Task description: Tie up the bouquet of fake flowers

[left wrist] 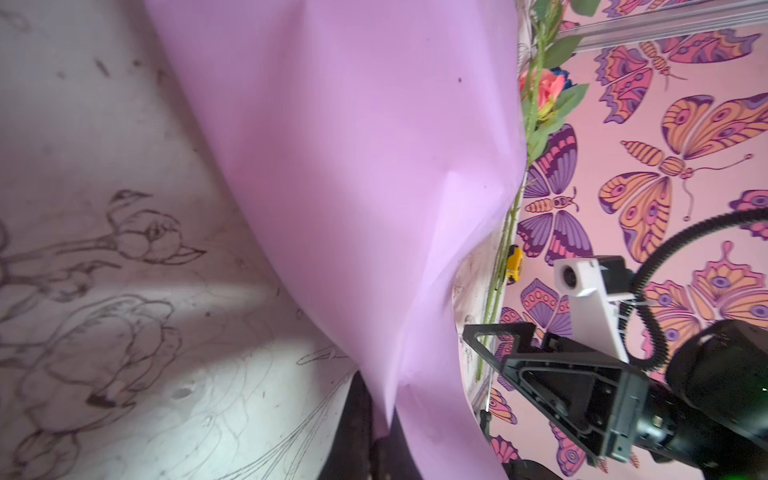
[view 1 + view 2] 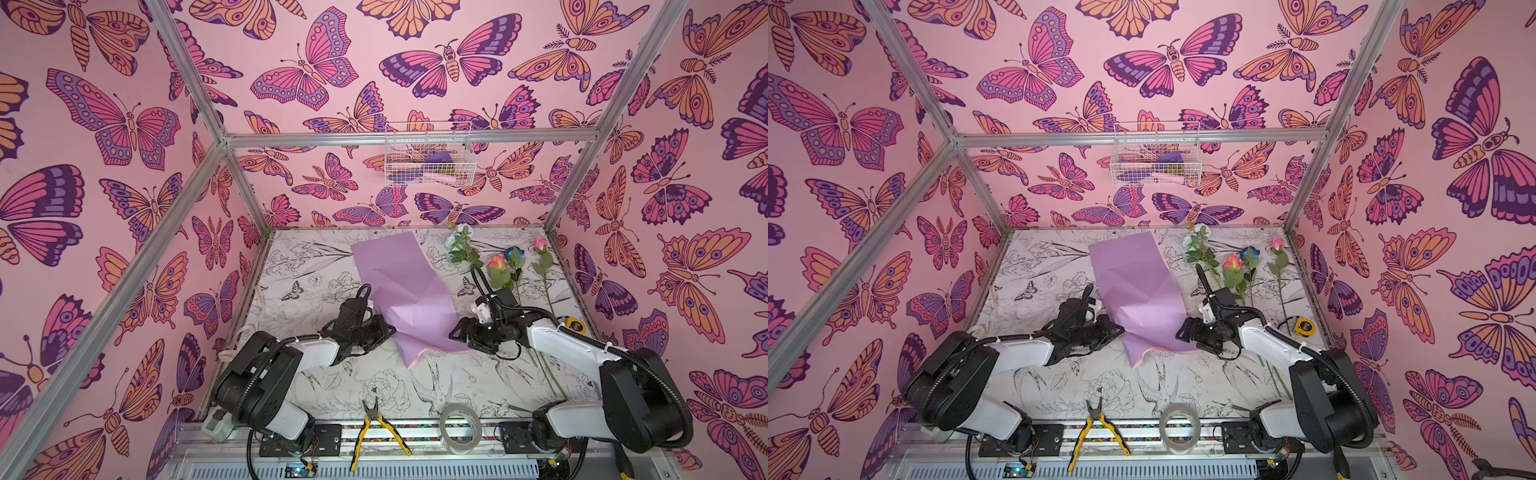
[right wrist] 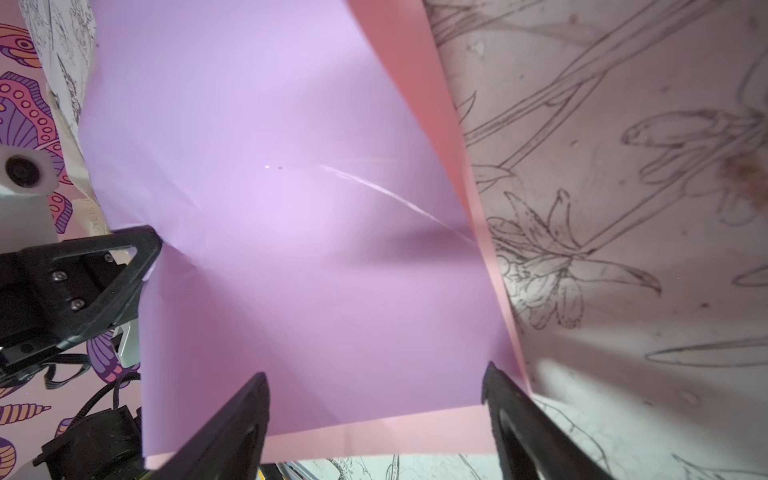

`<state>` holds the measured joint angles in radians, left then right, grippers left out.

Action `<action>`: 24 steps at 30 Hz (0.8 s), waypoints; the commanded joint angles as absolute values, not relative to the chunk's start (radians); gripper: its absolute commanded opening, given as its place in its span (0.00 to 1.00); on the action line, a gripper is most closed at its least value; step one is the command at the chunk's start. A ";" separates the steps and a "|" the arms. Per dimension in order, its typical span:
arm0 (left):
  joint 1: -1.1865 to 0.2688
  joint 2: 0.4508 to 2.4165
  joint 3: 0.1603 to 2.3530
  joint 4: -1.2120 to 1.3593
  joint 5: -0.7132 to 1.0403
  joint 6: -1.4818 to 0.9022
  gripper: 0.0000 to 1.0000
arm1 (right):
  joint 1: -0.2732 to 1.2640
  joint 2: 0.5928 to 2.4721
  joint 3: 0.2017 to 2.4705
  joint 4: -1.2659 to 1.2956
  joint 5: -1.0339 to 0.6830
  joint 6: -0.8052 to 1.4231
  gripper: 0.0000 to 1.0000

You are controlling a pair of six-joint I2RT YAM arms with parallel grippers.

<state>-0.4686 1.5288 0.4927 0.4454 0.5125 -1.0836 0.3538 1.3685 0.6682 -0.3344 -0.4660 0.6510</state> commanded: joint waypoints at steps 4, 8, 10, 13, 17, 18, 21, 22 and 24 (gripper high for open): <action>-0.400 1.539 0.439 0.585 0.650 -1.140 0.02 | 0.246 1.389 0.726 -0.318 -0.530 0.619 0.81; -0.397 1.540 0.440 0.585 0.663 -1.137 0.02 | 0.209 1.398 0.732 -0.207 -0.630 0.646 0.80; -0.397 1.538 0.442 0.589 0.671 -1.134 0.02 | 0.207 1.419 0.750 -0.168 -0.638 0.638 0.80; -0.397 1.536 0.442 0.589 0.676 -1.131 0.02 | 0.206 1.477 0.801 -0.140 -0.675 0.607 0.81; -0.397 1.537 0.438 0.589 0.678 -1.129 0.02 | 0.208 1.600 0.884 -0.098 -0.704 0.581 0.80; -0.397 1.539 0.437 0.589 0.679 -1.128 0.02 | 0.206 1.626 0.904 -0.090 -0.709 0.573 0.80; -0.397 1.539 0.431 0.591 0.678 -1.127 0.02 | 0.208 1.685 0.943 -0.063 -0.750 0.573 0.76; -0.397 1.542 0.431 0.592 0.678 -1.129 0.02 | 0.208 1.697 0.949 -0.046 -0.765 0.580 0.74; -0.397 1.542 0.433 0.593 0.678 -1.129 0.02 | 0.208 1.716 0.952 0.009 -0.811 0.610 0.71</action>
